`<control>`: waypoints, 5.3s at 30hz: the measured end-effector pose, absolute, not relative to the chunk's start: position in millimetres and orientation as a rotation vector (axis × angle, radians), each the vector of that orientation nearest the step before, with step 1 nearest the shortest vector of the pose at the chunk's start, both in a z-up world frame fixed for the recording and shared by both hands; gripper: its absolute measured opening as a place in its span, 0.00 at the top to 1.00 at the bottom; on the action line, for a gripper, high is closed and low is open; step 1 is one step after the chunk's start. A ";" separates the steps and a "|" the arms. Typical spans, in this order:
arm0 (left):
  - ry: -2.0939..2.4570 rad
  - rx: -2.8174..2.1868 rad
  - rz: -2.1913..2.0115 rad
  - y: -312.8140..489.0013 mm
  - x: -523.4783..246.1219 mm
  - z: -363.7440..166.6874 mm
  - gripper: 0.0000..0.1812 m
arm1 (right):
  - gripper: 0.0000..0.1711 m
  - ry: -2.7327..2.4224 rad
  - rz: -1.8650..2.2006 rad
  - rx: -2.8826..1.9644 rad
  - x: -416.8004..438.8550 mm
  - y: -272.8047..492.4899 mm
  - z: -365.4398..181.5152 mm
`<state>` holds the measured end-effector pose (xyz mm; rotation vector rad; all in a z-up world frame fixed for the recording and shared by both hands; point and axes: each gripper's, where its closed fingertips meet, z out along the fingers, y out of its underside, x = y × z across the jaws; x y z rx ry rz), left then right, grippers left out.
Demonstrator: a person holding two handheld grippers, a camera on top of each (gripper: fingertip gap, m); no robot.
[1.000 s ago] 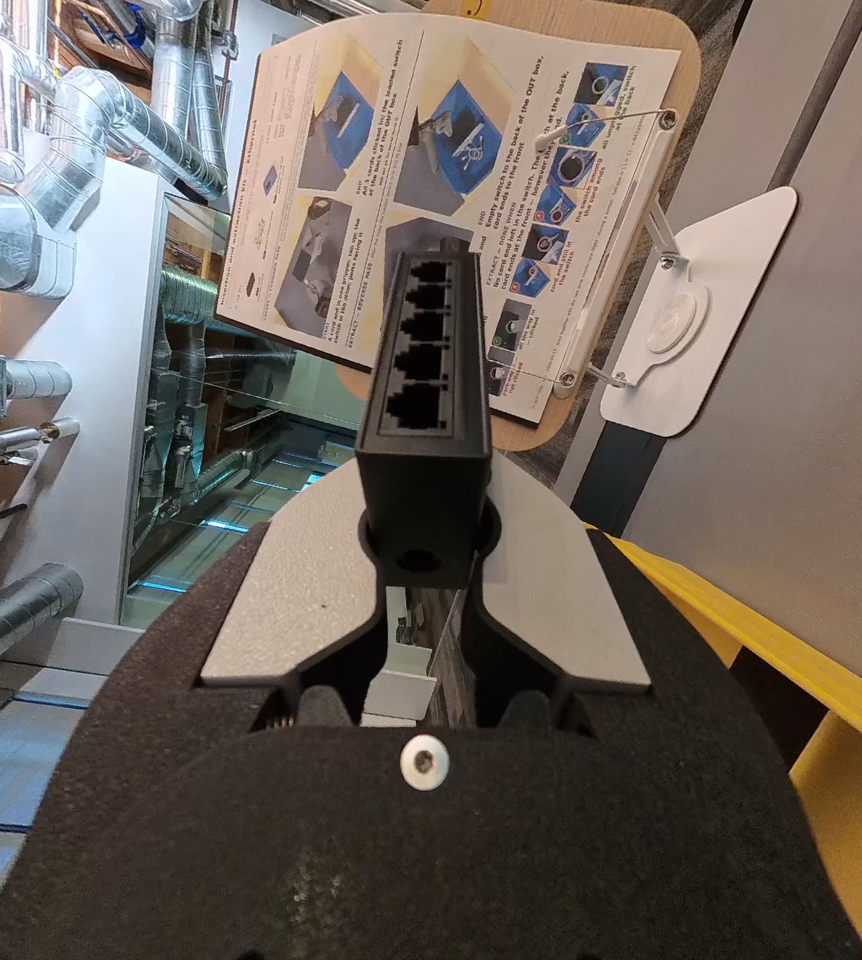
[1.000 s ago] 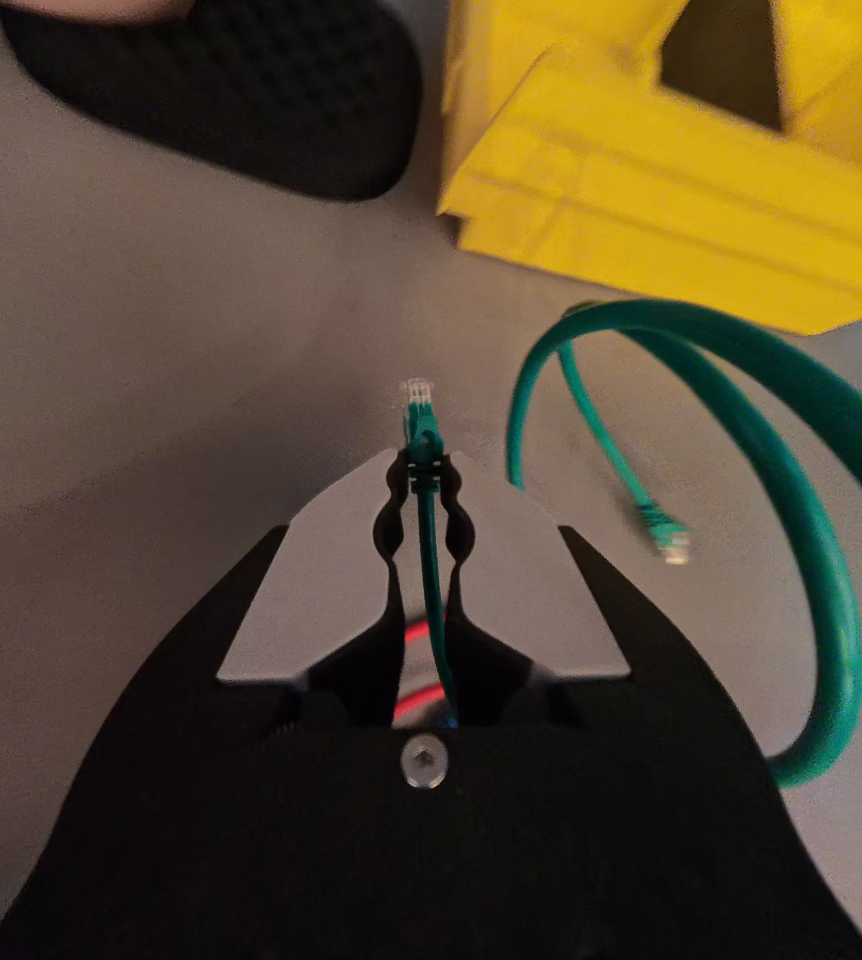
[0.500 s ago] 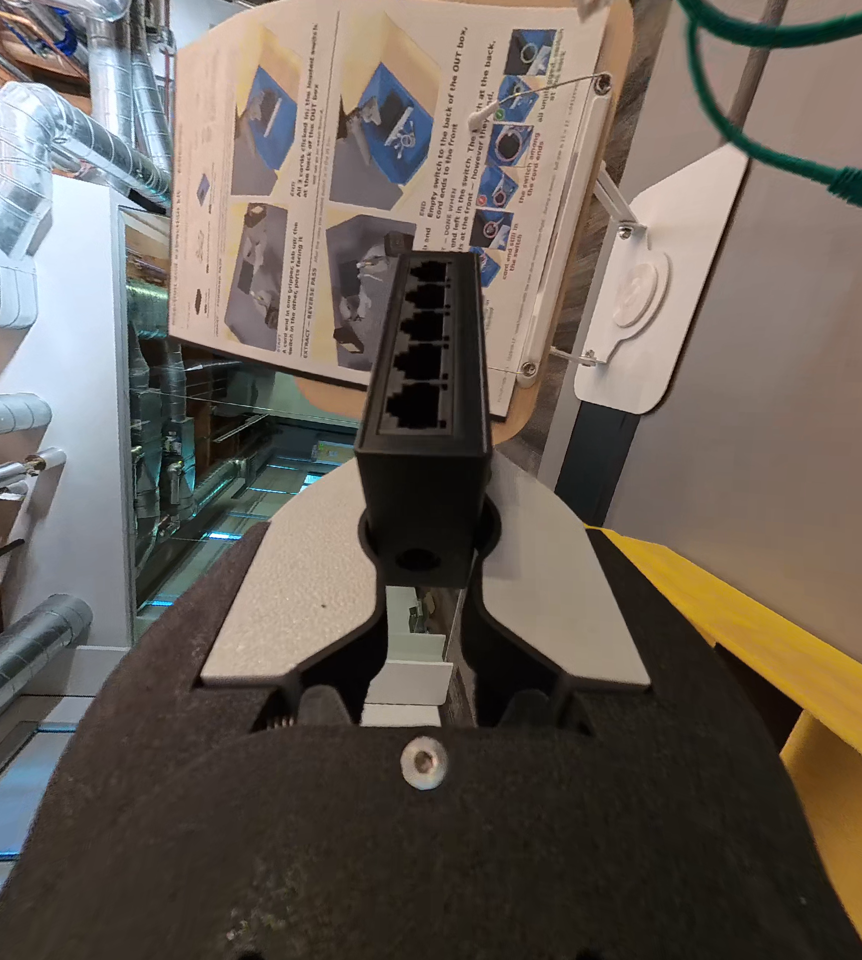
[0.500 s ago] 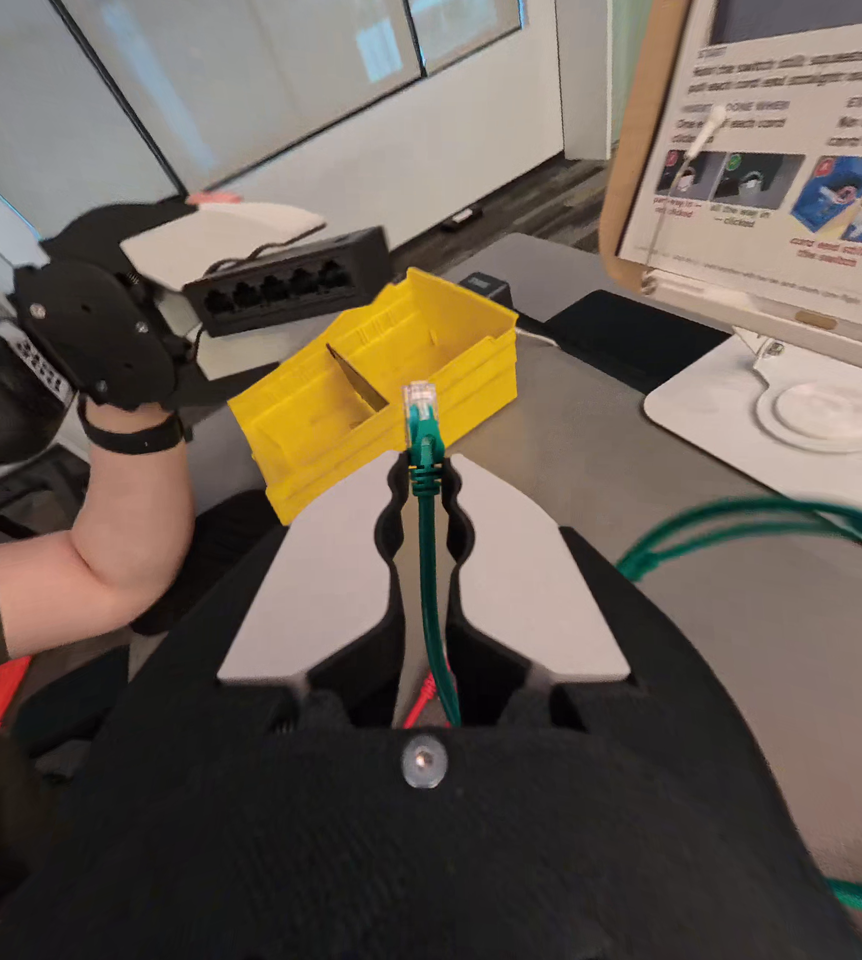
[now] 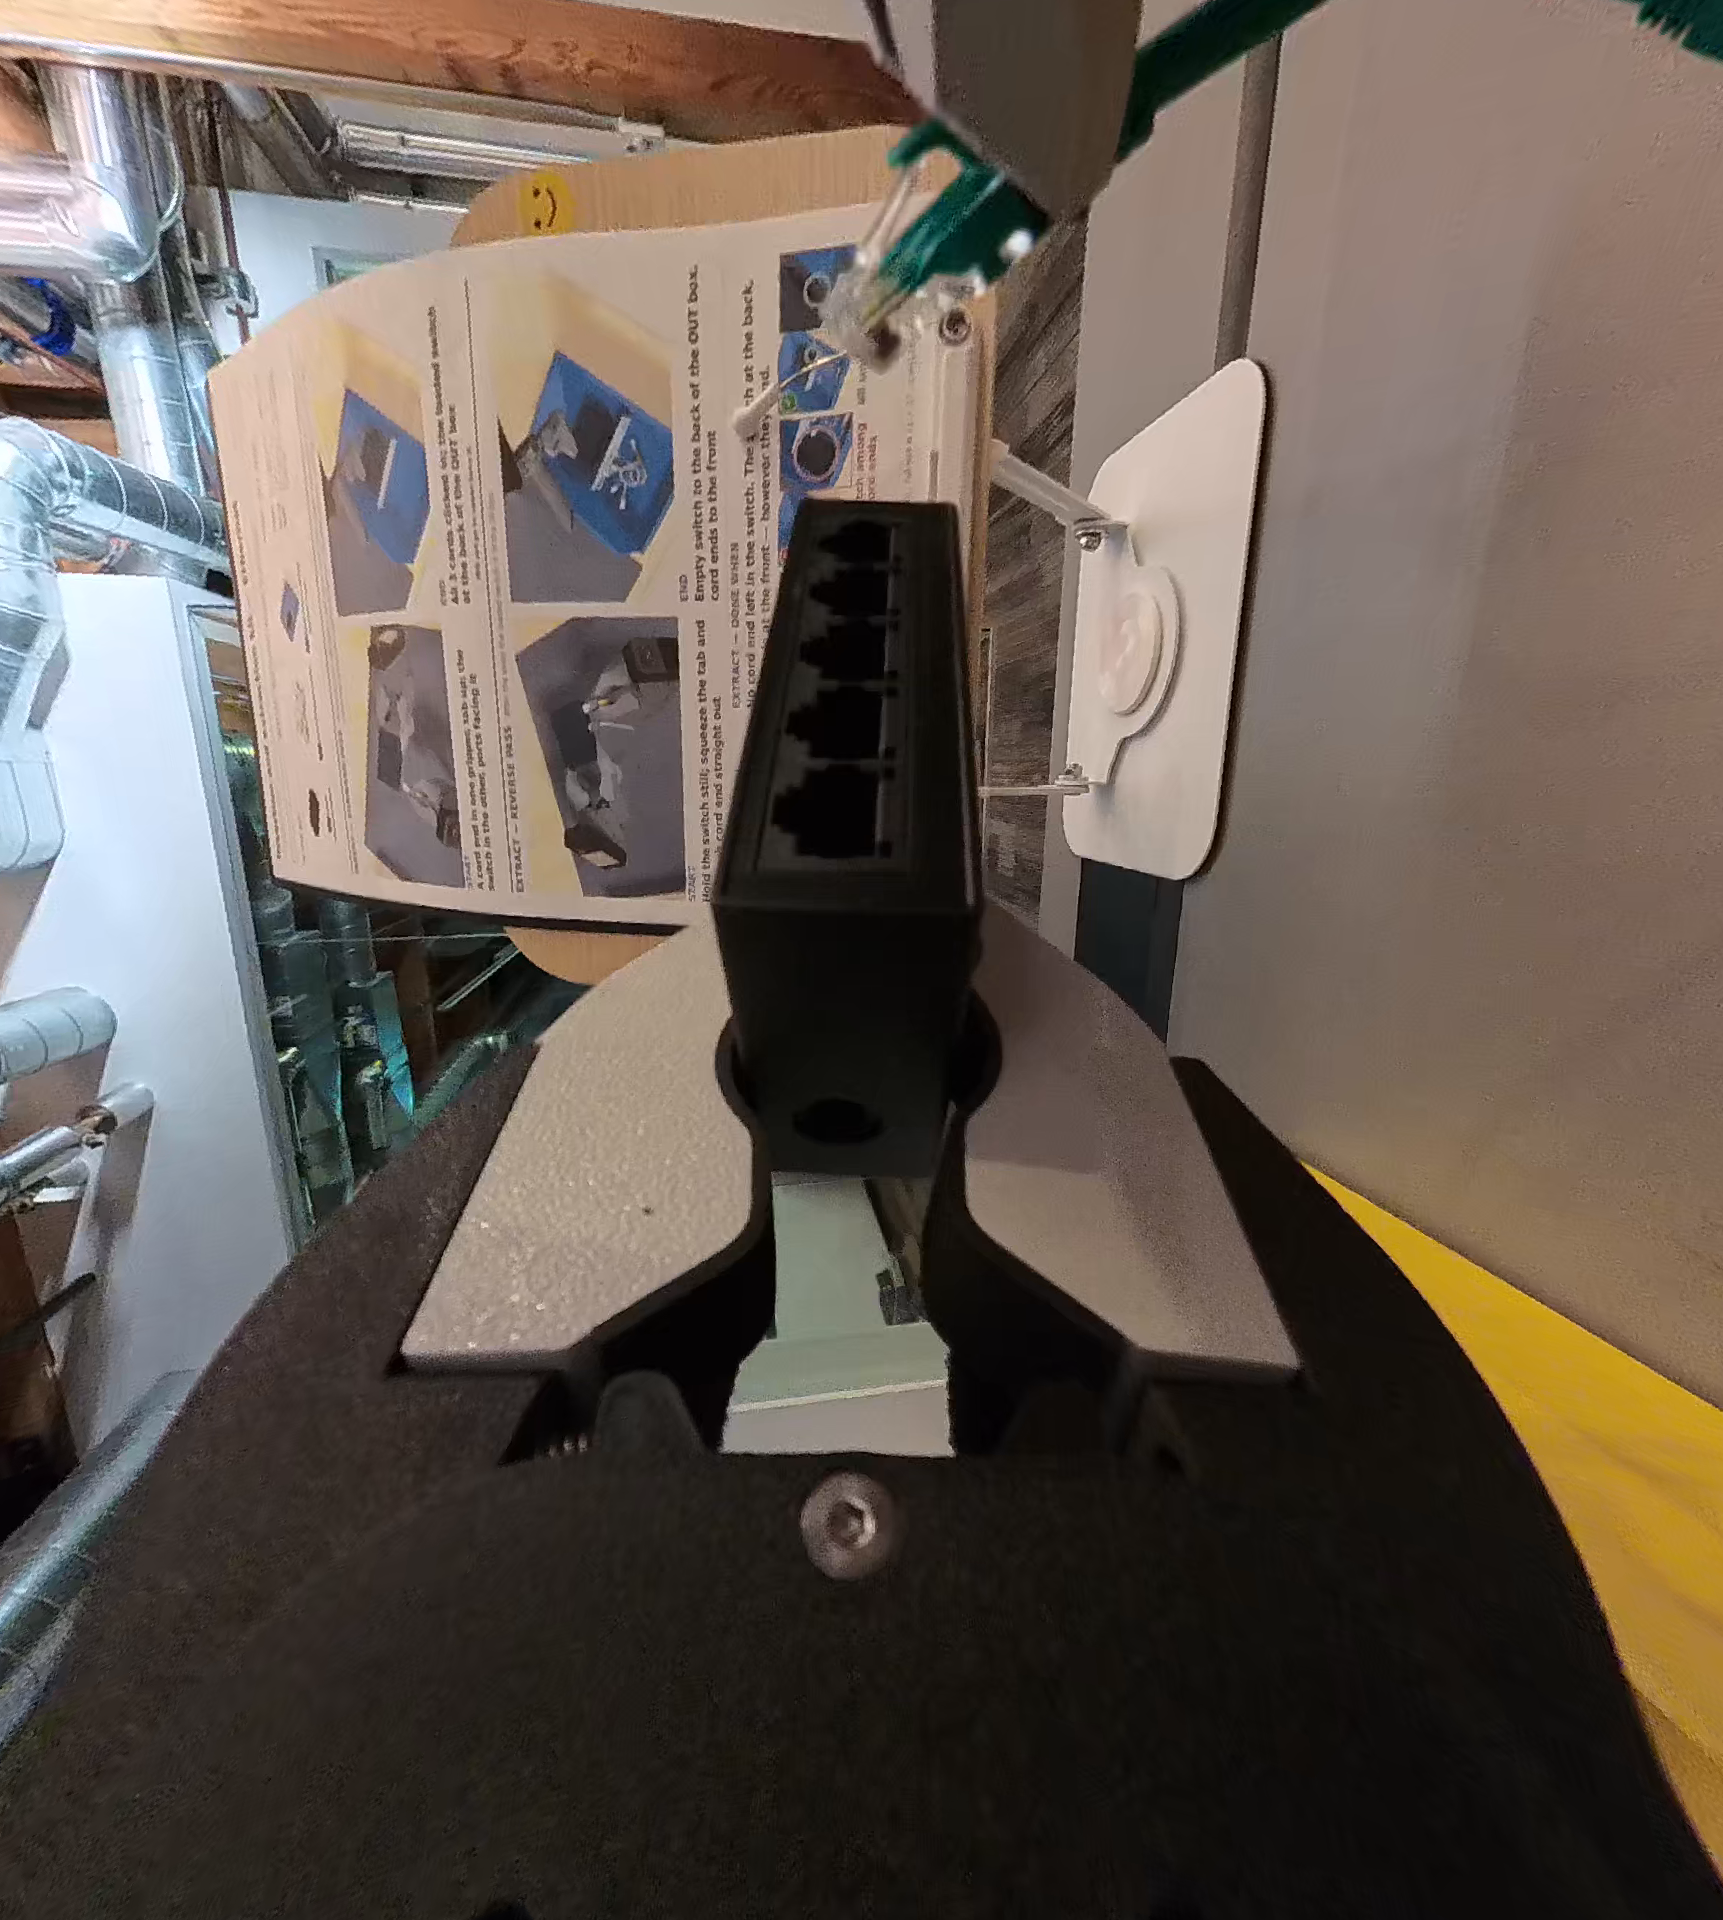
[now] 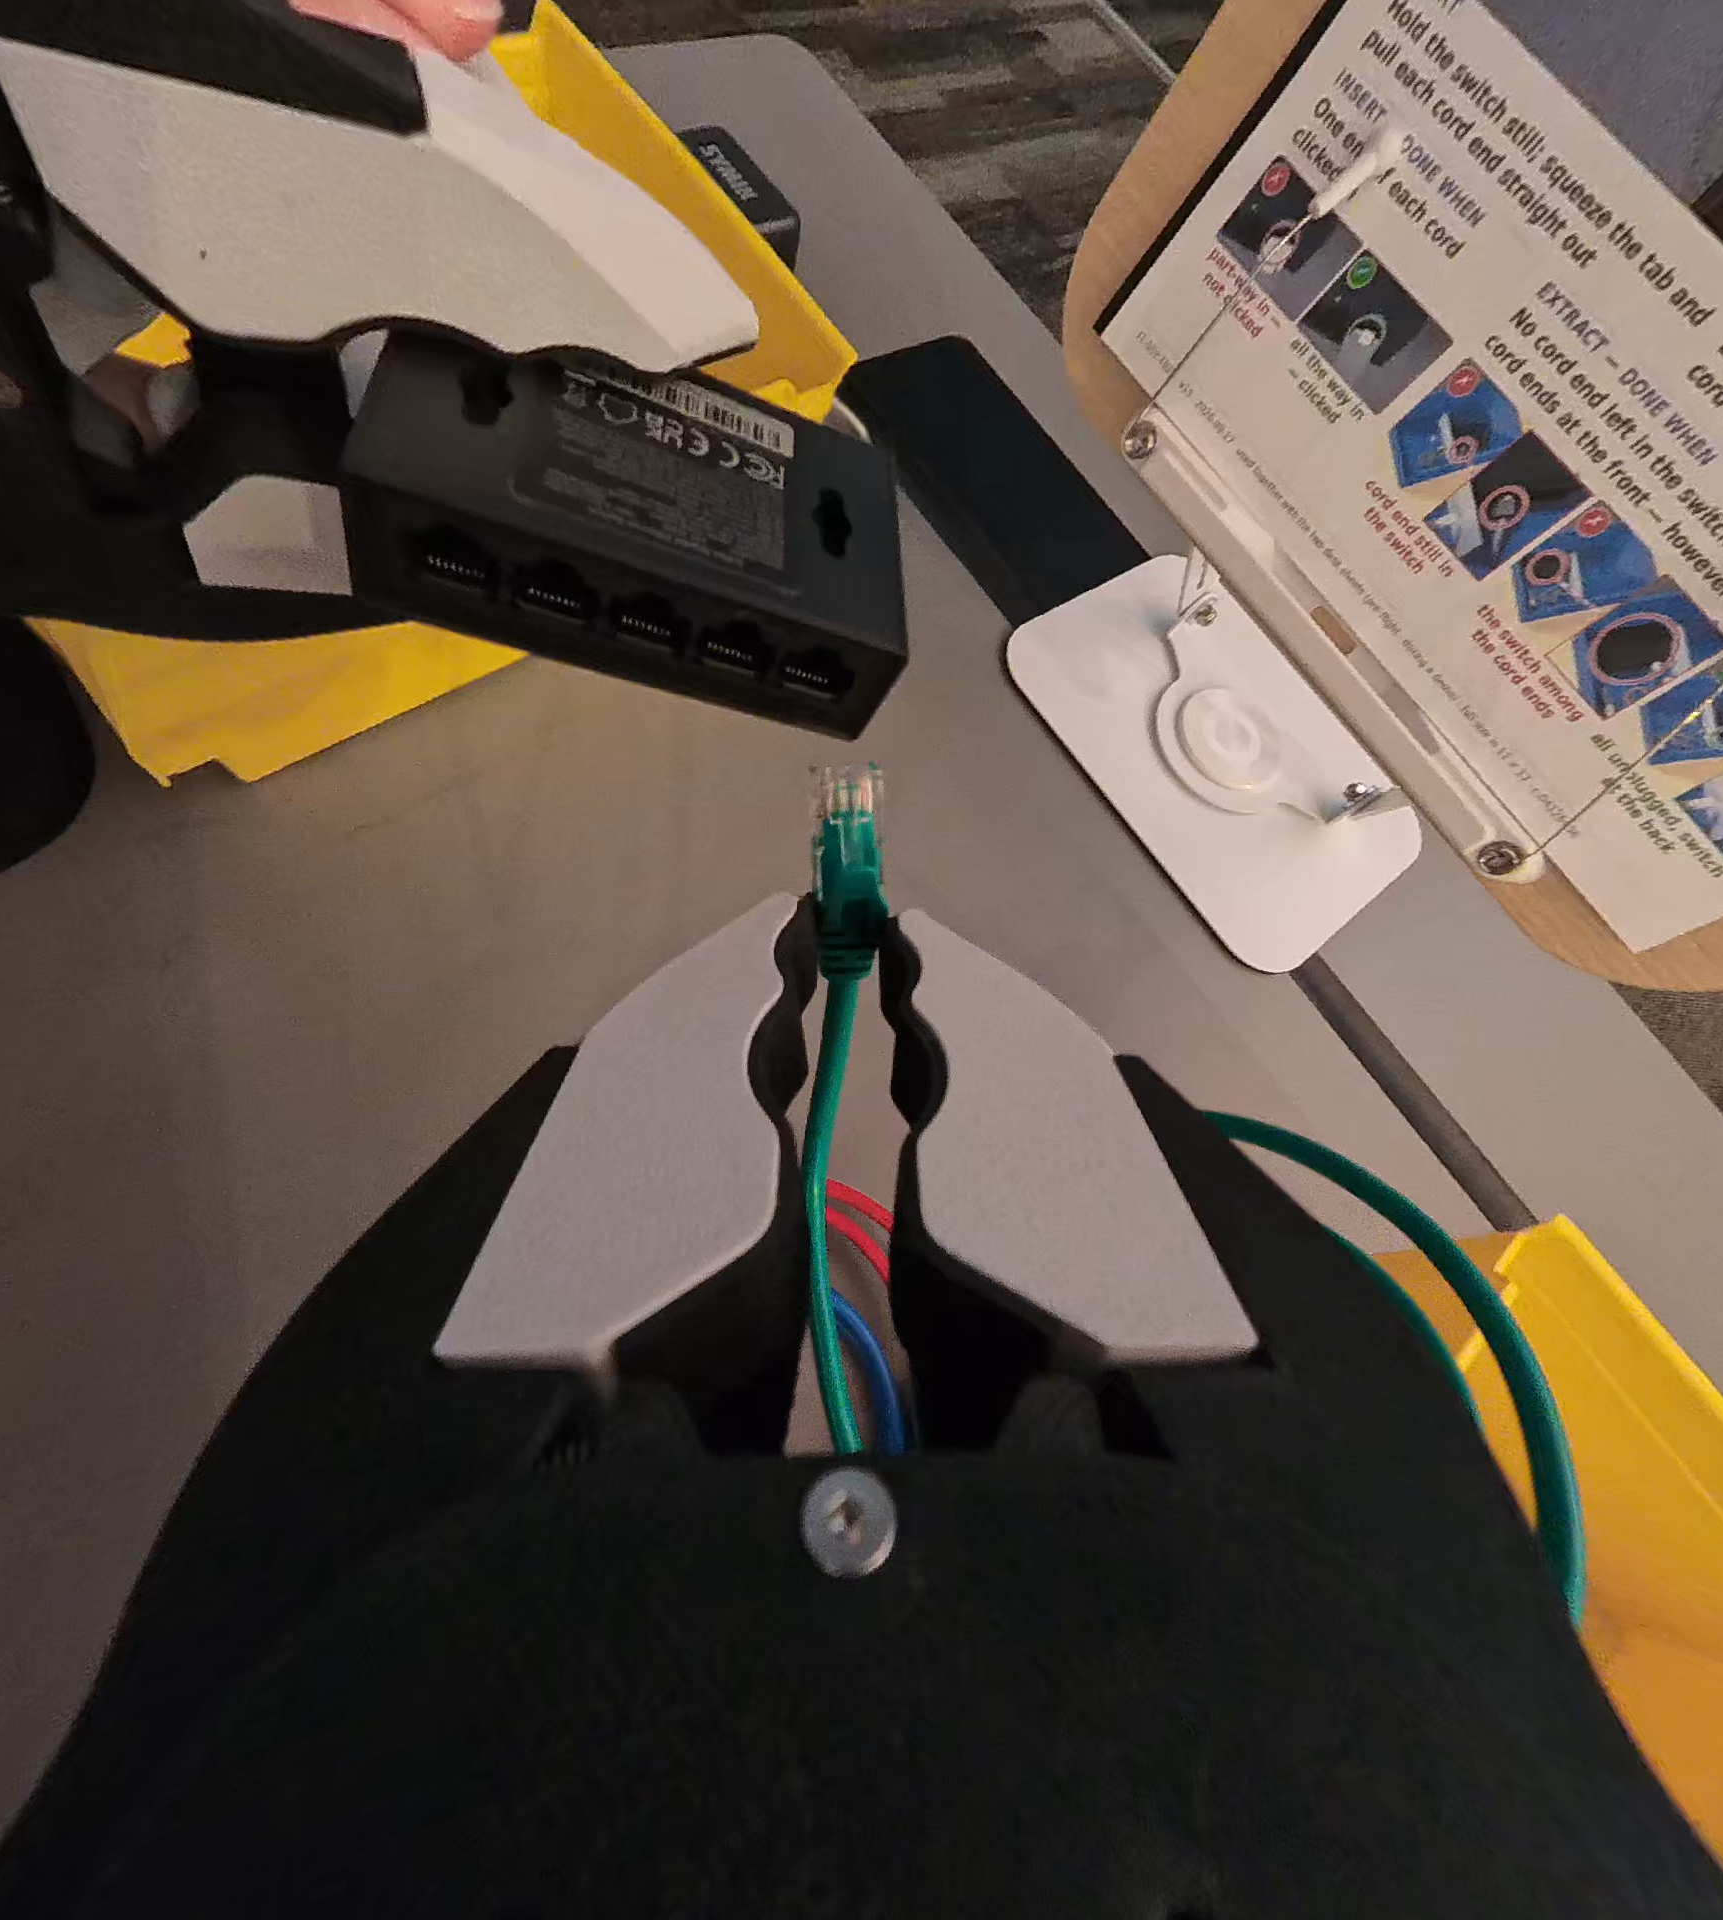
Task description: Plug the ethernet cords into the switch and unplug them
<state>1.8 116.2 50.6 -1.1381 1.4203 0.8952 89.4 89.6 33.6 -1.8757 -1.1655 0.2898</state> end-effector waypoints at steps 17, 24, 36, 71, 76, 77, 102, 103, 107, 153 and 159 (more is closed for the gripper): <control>1.578 -1.035 1.037 116.9 19.6 22.9 0.84 | 0.93 -1.221 0.329 -2.081 91.4 90.9 -6.5; 1.634 -1.019 1.062 119.7 32.8 3.3 0.84 | 0.93 -1.250 0.330 -2.218 101.4 89.2 -29.9; 1.736 -0.913 1.102 115.0 55.5 -22.0 0.84 | 0.93 -1.246 0.368 -2.430 121.2 81.9 -58.0; 1.424 -0.757 0.980 111.4 67.5 27.0 0.80 | 0.93 -1.229 0.239 -2.178 114.5 77.0 -5.1; 1.419 -0.751 0.972 111.6 73.5 22.7 0.79 | 0.93 -1.227 0.206 -2.184 115.8 79.2 -7.0; 1.418 -0.772 0.958 112.4 73.1 21.9 0.79 | 0.93 -1.226 0.205 -2.183 115.7 79.3 -6.7; 1.424 -0.755 0.838 96.2 80.9 30.1 0.78 | 0.93 -1.182 0.223 -2.149 118.4 68.5 11.8; 1.417 -0.763 0.847 97.2 80.2 30.7 0.78 | 0.93 -1.181 0.223 -2.146 118.5 68.6 12.4; 1.358 -0.744 0.892 97.7 78.2 40.4 0.79 | 0.93 -1.164 0.244 -2.143 118.5 68.9 14.4; 1.325 -0.698 0.929 93.7 76.4 53.2 0.81 | 0.93 -1.147 0.252 -1.919 110.6 81.5 41.4; 1.256 -0.740 0.906 90.6 69.3 68.6 0.82 | 0.93 -1.119 0.139 -1.846 108.4 72.4 61.0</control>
